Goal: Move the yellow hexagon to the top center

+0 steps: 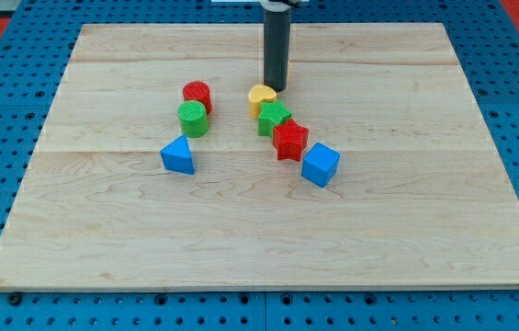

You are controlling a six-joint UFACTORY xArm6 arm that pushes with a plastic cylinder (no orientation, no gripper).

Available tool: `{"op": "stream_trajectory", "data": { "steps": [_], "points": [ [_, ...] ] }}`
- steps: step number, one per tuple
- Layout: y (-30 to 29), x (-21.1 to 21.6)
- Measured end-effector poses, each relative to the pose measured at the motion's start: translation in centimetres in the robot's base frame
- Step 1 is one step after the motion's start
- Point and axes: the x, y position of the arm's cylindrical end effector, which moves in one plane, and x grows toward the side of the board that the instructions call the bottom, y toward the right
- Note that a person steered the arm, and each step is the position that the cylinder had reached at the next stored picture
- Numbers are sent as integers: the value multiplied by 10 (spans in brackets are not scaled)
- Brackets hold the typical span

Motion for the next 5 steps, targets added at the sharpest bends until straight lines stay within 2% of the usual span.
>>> {"op": "stream_trajectory", "data": {
  "steps": [1, 2, 3, 4, 5],
  "points": [
    [0, -32],
    [-27, -33],
    [-29, -33],
    [-1, -45],
    [-18, -44]
  ]
}}
